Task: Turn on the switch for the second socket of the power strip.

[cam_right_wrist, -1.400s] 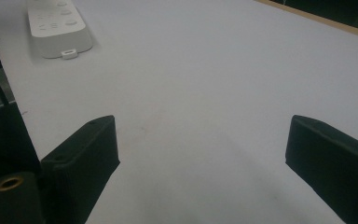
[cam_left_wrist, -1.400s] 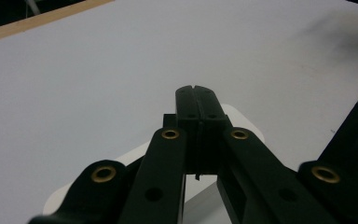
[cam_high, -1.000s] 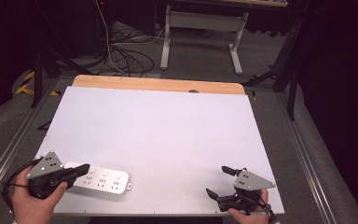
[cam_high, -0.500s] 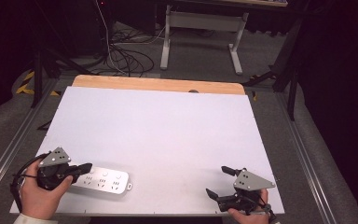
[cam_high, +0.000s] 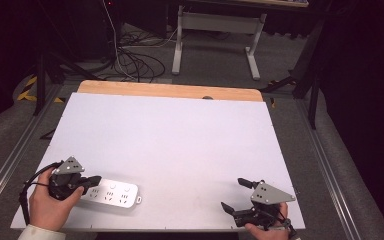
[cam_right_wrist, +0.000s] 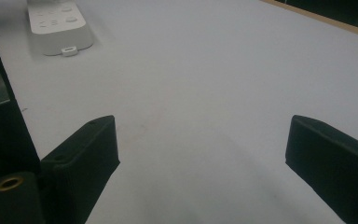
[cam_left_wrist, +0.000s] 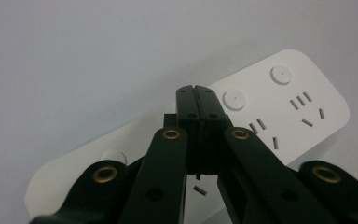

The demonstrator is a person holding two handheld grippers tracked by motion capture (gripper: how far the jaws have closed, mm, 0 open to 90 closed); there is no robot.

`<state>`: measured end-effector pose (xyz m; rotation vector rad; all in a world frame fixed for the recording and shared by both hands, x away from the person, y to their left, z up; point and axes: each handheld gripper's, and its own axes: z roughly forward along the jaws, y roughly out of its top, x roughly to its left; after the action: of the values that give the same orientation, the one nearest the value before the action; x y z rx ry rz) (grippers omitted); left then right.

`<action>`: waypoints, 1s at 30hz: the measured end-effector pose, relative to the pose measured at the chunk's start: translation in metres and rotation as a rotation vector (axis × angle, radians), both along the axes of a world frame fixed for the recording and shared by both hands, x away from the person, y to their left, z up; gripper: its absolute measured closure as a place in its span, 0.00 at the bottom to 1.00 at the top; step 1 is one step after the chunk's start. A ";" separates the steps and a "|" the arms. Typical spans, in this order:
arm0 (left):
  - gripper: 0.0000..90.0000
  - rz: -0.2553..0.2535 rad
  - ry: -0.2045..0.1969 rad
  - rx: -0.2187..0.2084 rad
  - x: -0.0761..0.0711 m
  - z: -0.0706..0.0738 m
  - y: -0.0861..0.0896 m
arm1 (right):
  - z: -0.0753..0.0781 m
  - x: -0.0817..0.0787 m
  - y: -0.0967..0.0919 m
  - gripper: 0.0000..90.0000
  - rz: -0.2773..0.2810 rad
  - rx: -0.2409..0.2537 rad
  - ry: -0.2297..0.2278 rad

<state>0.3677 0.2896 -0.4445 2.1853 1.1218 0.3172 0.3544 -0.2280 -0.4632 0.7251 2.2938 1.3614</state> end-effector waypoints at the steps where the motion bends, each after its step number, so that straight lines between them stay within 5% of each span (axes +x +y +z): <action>1: 1.00 0.000 0.000 0.000 0.000 0.000 0.000 | 0.000 0.000 0.000 0.11 0.001 0.000 0.000; 12: 1.00 0.011 0.023 0.024 0.005 -0.006 0.000 | 0.000 0.000 0.000 0.11 0.002 0.000 0.000; 30: 1.00 -0.002 -0.001 0.042 0.004 -0.008 -0.002 | -0.001 0.000 0.001 0.11 0.006 -0.005 0.001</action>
<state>0.3717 0.2880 -0.4521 2.2225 1.1211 0.3439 0.3542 -0.2270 -0.4639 0.7180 2.3014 1.3575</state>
